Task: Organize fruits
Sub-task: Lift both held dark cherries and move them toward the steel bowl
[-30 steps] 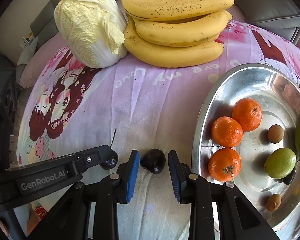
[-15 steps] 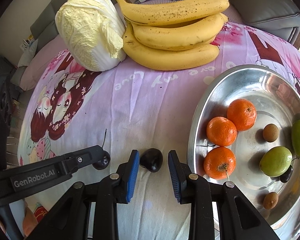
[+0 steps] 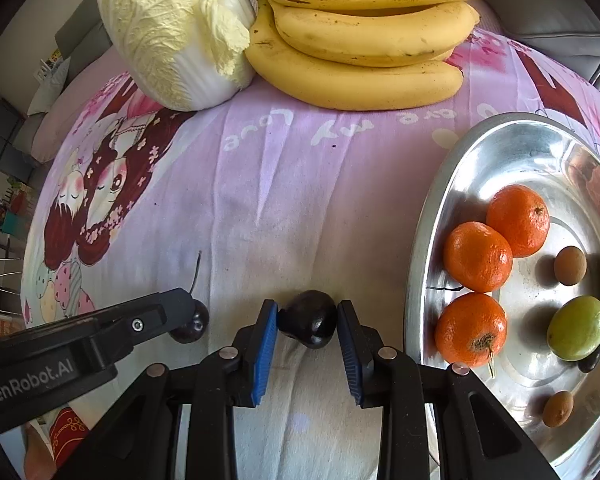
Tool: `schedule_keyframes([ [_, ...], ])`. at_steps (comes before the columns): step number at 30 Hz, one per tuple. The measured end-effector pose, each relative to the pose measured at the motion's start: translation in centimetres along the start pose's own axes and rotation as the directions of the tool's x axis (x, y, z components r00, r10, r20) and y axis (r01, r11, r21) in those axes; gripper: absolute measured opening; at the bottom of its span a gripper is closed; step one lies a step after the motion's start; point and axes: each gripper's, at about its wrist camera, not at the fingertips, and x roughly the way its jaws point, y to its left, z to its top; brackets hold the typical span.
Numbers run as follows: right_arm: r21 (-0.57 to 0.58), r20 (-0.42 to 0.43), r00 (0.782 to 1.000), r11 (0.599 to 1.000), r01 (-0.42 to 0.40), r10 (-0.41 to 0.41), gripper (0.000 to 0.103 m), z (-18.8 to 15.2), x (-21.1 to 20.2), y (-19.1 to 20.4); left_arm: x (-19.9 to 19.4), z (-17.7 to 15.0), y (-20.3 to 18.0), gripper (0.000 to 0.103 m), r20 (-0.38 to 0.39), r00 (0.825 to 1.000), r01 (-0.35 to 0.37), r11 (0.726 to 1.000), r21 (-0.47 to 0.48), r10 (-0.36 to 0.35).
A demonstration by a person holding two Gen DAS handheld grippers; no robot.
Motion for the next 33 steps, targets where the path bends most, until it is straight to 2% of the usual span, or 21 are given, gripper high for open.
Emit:
schedule_keyframes([
  [11,-0.001,0.009,1.0,1.0,-0.017,0.017,0.032,0.0,-0.3,-0.2,0.0,0.0,0.0,0.021,-0.004,1.0,-0.005,1.0,-0.004,0.005],
  [21,0.001,0.056,0.998,1.0,-0.031,0.031,0.032,-0.3,-2.5,-0.6,-0.5,0.1,0.0,0.021,0.009,1.0,0.0,1.0,-0.003,0.0],
  [33,0.013,0.07,0.997,1.0,-0.026,0.025,0.032,-0.6,-3.3,-1.0,-1.9,0.2,-0.8,0.021,0.023,1.0,0.02,0.999,0.031,-0.021],
])
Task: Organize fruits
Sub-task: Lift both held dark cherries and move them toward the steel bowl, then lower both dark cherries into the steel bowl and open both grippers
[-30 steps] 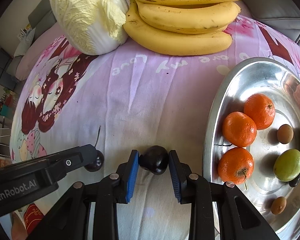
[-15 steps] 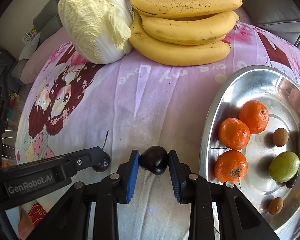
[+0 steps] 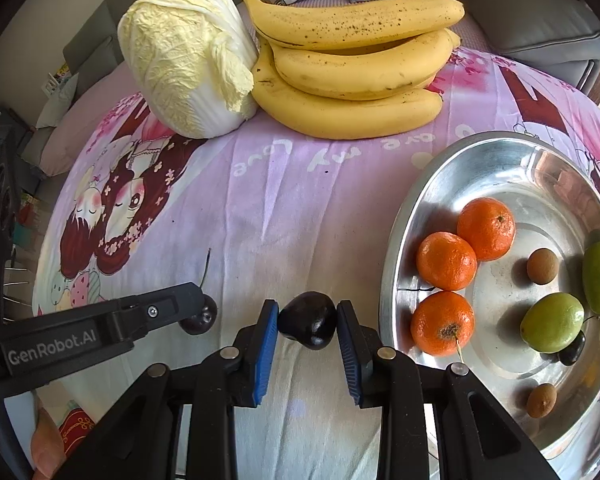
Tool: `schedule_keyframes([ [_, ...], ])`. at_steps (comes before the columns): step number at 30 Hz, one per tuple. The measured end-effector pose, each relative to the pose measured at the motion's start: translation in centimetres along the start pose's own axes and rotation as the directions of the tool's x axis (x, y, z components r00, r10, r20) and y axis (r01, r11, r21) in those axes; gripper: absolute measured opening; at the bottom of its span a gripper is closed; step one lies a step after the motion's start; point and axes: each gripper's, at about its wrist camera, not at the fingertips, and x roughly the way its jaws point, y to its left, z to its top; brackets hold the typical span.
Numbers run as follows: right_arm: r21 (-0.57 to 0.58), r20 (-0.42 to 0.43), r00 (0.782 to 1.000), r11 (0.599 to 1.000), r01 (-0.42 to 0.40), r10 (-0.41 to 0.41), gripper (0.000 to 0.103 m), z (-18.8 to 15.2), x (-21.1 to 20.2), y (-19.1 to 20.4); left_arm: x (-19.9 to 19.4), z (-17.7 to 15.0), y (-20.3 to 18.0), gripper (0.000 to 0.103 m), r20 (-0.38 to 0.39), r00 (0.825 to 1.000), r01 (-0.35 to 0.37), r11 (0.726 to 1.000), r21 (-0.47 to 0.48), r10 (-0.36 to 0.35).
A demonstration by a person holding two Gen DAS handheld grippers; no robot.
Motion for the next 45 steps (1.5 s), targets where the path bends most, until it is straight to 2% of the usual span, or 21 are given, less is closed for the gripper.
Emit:
schedule_keyframes([
  [11,0.026,0.037,0.999,1.0,-0.007,0.006,0.032,-0.2,-1.8,-0.9,-0.3,-0.5,-1.9,0.021,0.005,1.0,0.015,0.999,0.034,-0.016],
  [23,0.071,0.069,0.997,0.997,0.022,-0.027,0.032,-0.4,-4.9,-3.2,-1.1,-1.0,-7.3,0.021,0.006,0.999,0.051,0.988,0.144,-0.052],
  [33,0.025,-0.007,0.995,0.994,0.103,-0.103,0.032,-2.3,-6.0,-7.4,-0.2,-2.2,-10.9,0.021,-0.045,0.997,0.075,0.972,0.223,-0.067],
  [39,0.052,-0.043,0.985,0.984,0.172,-0.17,0.032,-3.6,-6.6,-11.0,1.3,-3.7,-13.6,0.021,-0.09,0.994,0.084,0.955,0.286,-0.061],
  [45,0.06,-0.066,0.982,0.981,0.183,-0.179,0.032,-3.9,-6.8,-12.3,3.0,-5.0,-15.5,0.021,-0.147,0.988,0.097,0.941,0.324,-0.051],
])
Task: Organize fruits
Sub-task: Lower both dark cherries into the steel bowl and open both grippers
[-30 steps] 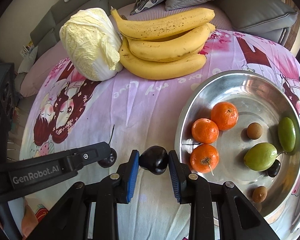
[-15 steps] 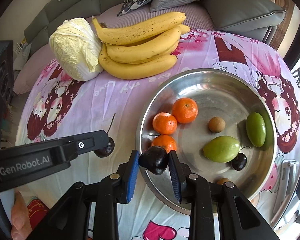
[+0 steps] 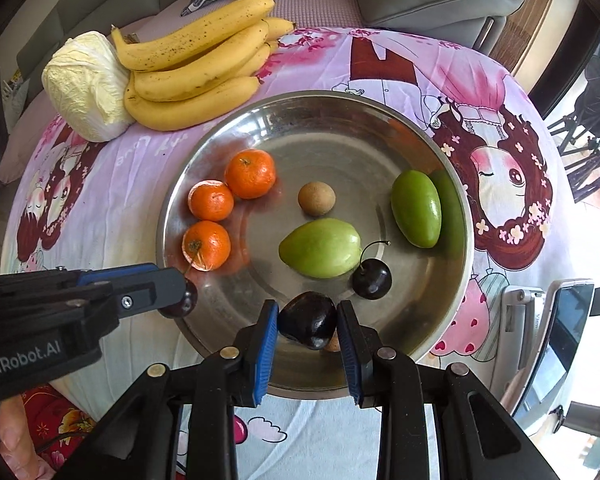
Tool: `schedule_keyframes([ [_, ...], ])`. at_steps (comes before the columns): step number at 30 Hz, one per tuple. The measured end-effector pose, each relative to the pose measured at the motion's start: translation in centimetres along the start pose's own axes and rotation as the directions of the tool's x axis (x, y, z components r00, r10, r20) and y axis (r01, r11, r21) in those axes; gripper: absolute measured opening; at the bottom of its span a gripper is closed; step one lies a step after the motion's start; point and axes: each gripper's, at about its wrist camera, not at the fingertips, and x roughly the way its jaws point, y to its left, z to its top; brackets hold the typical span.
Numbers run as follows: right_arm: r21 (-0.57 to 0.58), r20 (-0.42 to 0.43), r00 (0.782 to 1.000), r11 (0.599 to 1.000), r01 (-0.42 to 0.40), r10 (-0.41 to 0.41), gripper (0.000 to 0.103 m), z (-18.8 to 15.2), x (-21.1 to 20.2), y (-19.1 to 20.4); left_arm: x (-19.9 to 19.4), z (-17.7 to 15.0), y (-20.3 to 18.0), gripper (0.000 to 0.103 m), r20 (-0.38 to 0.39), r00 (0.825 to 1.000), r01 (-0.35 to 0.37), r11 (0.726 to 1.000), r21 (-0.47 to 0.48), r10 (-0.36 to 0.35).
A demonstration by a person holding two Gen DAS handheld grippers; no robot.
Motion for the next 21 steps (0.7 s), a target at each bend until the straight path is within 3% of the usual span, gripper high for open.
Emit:
schedule_keyframes([
  [13,0.005,-0.049,0.998,1.0,-0.025,0.025,0.032,-0.4,2.6,1.0,2.2,0.3,0.2,0.021,-0.044,0.999,-0.006,1.0,-0.019,0.005],
  [21,0.005,-0.054,0.998,1.0,-0.015,0.015,0.032,-0.3,2.8,1.1,1.4,0.2,0.6,0.021,-0.025,0.999,-0.035,0.999,-0.027,0.034],
])
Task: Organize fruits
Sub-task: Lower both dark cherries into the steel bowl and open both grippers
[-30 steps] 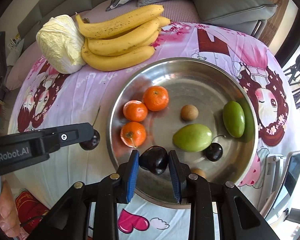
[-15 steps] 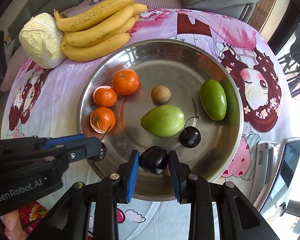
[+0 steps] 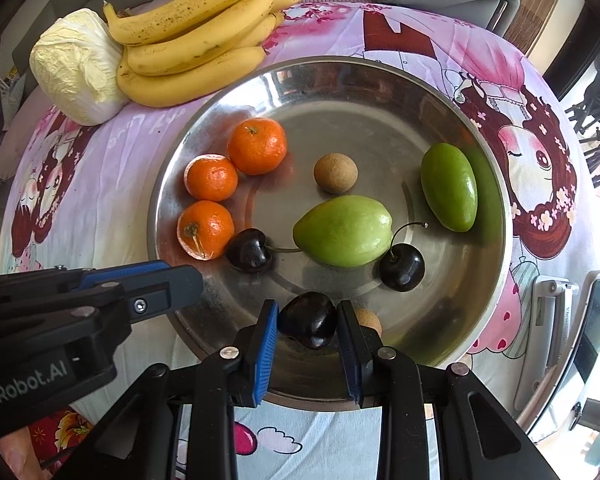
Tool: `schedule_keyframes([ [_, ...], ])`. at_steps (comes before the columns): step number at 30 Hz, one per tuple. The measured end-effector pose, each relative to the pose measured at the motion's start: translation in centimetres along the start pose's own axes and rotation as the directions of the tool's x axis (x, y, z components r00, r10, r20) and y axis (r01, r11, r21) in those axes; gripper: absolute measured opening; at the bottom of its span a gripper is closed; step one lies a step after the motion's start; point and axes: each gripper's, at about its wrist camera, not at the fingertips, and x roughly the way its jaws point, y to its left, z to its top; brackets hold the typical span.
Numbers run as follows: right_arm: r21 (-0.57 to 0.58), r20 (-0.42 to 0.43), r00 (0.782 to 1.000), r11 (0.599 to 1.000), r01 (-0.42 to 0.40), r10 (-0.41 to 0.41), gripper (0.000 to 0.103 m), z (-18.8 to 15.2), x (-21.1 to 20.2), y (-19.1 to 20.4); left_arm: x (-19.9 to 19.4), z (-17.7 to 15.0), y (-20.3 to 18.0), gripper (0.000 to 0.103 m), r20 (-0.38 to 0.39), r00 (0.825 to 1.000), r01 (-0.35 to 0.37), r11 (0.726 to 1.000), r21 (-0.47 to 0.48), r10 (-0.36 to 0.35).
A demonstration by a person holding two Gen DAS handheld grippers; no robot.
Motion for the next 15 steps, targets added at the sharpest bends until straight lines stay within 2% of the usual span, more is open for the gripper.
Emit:
schedule_keyframes([
  [5,0.01,-0.012,1.0,1.0,-0.001,0.001,0.033,0.3,0.3,0.0,-0.7,-0.1,0.5,0.021,0.007,1.0,-0.004,1.0,-0.008,0.004],
  [15,0.039,-0.012,1.0,0.999,0.011,-0.01,0.034,0.4,0.6,-0.2,-1.3,-0.1,2.5,0.024,0.015,0.998,-0.068,0.997,-0.036,0.069],
])
